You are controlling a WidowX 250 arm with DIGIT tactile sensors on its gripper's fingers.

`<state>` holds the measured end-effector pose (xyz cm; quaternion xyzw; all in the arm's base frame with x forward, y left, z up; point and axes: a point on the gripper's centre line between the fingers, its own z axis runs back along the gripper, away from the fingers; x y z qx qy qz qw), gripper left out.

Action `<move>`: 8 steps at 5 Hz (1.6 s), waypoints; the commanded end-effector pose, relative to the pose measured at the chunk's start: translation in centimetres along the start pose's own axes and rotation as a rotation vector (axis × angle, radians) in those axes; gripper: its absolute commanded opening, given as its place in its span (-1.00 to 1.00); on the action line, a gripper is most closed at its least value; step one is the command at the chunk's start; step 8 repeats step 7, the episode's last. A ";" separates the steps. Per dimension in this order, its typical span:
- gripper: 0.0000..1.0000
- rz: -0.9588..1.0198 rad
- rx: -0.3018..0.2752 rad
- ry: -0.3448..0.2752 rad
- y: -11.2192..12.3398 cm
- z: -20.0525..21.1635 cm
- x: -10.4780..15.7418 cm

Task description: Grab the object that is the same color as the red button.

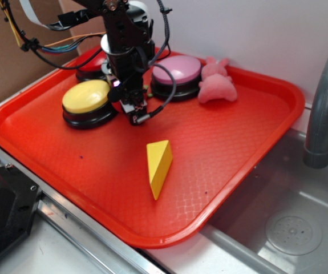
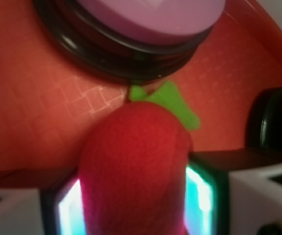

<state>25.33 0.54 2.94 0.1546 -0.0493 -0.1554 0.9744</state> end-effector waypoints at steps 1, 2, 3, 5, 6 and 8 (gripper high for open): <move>-1.00 0.022 0.006 -0.026 0.7 1.8 0.9; -1.00 0.122 -0.109 -0.011 -0.4 5.3 1.1; -1.00 0.140 -0.181 -0.017 -1.1 7.8 0.5; -1.00 0.233 -0.363 0.010 -1.9 11.5 -3.7; -1.00 0.293 -0.354 0.031 -1.5 12.0 -5.3; -1.00 0.381 -0.368 -0.007 -0.6 12.1 -6.6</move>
